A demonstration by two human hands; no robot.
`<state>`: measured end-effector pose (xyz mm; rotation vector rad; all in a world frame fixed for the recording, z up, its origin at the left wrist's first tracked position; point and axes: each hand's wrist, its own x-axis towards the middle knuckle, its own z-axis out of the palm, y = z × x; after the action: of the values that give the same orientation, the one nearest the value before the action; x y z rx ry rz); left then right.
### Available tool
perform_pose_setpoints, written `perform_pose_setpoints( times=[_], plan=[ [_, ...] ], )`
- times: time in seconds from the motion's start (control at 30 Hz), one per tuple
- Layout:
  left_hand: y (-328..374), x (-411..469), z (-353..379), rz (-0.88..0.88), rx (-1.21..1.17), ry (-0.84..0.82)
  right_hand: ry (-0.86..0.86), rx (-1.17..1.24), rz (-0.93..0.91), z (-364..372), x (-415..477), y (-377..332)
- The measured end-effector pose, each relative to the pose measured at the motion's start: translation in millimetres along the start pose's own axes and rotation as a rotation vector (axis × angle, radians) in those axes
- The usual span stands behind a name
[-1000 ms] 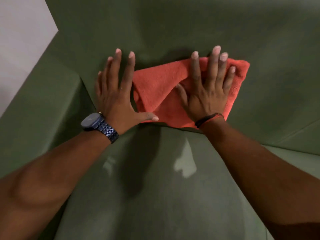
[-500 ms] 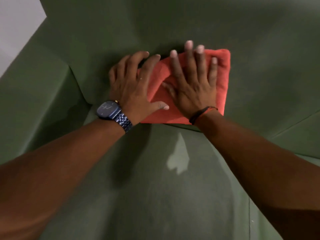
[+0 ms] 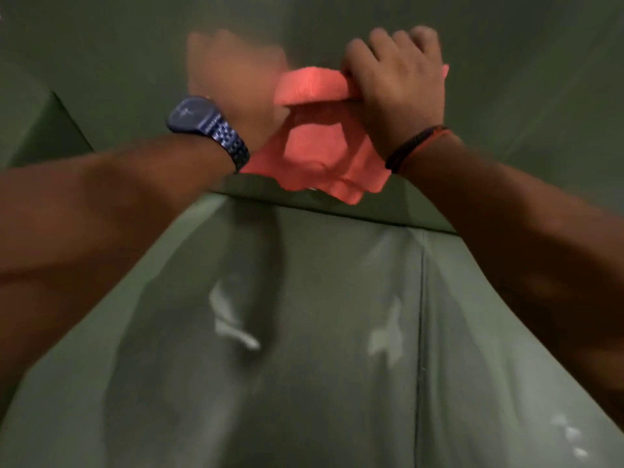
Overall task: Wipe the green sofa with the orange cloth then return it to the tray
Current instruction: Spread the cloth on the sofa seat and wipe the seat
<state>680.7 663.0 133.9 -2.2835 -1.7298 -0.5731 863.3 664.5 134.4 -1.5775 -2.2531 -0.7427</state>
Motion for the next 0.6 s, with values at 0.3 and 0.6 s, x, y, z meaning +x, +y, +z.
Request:
perform_pose_setpoints(
  times=[0.3, 0.6],
  plan=[
    [138.5, -106.4, -30.2, 0.143, -0.080, 0.086, 0.009, 0.288, -0.073, -71.8, -176.4, 64.0],
    [197.3, -338.8, 12.0, 0.031, -0.262, -0.793, -0.687, 0.607, -0.141, -64.4, -401.4, 29.9]
  ],
)
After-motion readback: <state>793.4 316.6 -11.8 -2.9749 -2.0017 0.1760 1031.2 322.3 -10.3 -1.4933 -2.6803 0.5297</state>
